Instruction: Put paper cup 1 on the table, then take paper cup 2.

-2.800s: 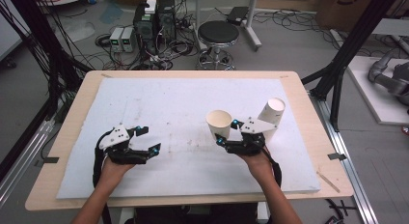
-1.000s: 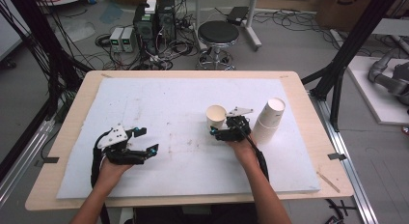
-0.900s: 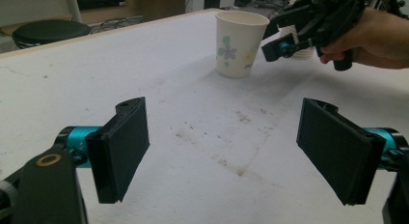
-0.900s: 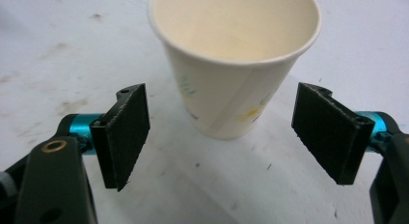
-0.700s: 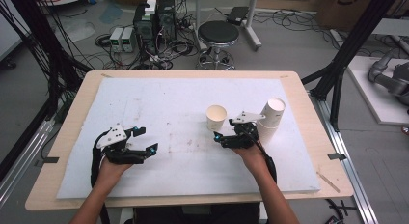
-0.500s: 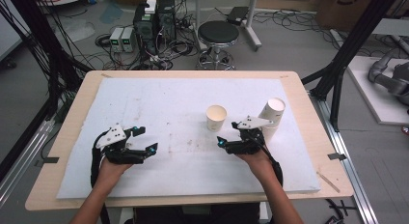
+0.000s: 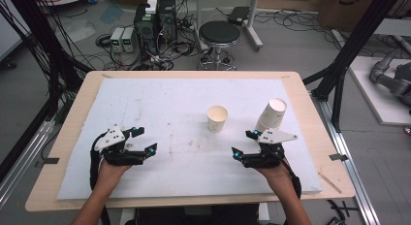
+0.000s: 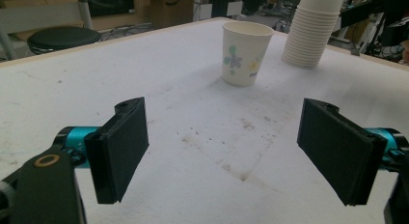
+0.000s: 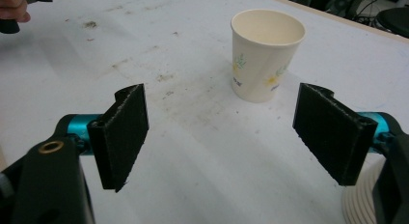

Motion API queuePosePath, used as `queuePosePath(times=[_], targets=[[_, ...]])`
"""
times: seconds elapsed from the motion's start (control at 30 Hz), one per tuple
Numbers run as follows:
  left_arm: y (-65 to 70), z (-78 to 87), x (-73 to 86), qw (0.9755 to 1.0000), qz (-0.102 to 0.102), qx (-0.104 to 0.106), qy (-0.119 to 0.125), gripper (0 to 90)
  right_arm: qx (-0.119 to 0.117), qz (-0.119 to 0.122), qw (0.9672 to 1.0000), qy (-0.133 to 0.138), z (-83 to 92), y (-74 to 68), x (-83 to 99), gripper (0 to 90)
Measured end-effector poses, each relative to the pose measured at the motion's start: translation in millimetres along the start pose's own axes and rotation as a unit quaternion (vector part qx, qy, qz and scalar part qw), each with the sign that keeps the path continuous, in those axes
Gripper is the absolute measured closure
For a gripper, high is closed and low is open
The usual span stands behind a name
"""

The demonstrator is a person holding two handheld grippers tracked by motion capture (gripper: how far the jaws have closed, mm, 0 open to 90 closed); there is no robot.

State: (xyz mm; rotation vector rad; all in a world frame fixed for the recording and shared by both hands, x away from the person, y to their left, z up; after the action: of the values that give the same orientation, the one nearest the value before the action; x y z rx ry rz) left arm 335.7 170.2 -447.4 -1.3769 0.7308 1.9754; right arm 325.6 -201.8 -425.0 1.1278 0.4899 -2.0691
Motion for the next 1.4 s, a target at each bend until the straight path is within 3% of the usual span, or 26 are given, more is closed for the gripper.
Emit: queuePosePath(times=[0.3, 0.8, 1.1, 1.4], targets=[[-1.3, 6.1, -3.1, 0.9999, 0.004, -0.008, 0.011, 18.3, 0.022, -0.006, 0.9997, 0.011, 18.8, 6.3, 7.4, 20.6], [-1.4, 1.3, -2.8, 0.9999, 0.007, 0.003, 0.013, 18.3, 0.035, -0.016, 0.999, 0.023, 38.3, 10.7, 7.3, 20.8], [-0.2, 3.5, -3.1, 0.9998, 0.007, 0.001, 0.016, 18.3, 0.031, -0.016, 0.999, 0.027, 49.5, 11.5, 3.7, 24.1], [1.2, 4.7, -2.5, 0.9999, 0.005, 0.0, 0.014, 18.3, 0.039, -0.017, 0.9986, 0.032, 66.9, 16.1, -3.2, 21.7]])
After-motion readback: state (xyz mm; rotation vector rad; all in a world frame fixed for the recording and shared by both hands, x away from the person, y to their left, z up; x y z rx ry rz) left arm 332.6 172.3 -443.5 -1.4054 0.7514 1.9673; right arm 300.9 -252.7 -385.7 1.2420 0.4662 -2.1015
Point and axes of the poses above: each handheld gripper's, and its own axes: z roughly backward along the jaws, x roughly out of its underside, y roughly to its right, the point moved 6 cm from there along -z, roughly forward along the jaws, and after that the axes turned 4 degrees about -y, right-handed, at the moved point
